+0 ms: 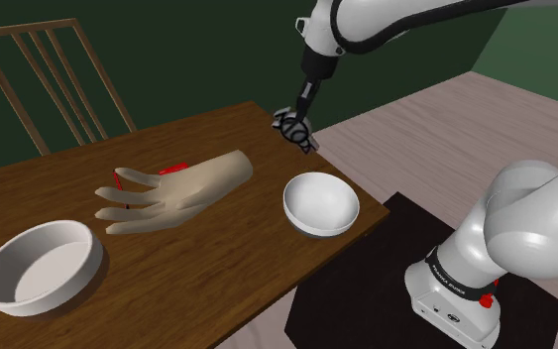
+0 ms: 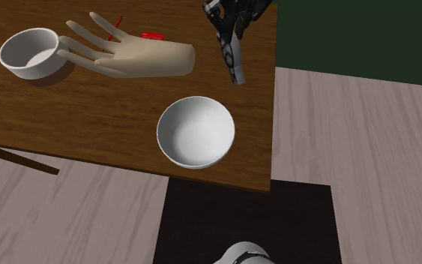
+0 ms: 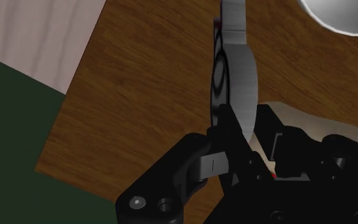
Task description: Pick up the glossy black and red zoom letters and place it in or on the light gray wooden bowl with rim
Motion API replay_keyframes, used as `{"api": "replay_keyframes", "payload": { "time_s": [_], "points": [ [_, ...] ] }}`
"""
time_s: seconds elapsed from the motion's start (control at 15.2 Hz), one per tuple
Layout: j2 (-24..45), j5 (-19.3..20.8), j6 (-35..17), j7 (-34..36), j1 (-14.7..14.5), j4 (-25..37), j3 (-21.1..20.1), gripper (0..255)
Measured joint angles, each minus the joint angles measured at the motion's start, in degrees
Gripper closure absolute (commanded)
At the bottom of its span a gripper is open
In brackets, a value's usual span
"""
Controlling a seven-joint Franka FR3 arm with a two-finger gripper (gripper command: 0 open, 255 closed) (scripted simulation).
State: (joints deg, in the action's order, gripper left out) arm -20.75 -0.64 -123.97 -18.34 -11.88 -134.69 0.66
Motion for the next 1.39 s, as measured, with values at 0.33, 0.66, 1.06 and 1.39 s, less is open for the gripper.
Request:
{"api": "replay_keyframes", "payload": {
  "time_s": [0.33, 0.66, 1.06, 1.39],
  "points": [
    [-8.5, -0.5, 2.8, 3.1, -1.2, -5.6, -2.3, 255],
    [-18.9, -2.3, 6.7, 7.5, -3.5, -12.1, -5.8, 255],
    [-28.3, -4.8, 11.5, 11.9, -6.3, -16.6, -9.4, 255],
    [-27.2, -5.1, 8.3, 11.3, -6.6, -19.5, -9.6, 0]
  ]
}}
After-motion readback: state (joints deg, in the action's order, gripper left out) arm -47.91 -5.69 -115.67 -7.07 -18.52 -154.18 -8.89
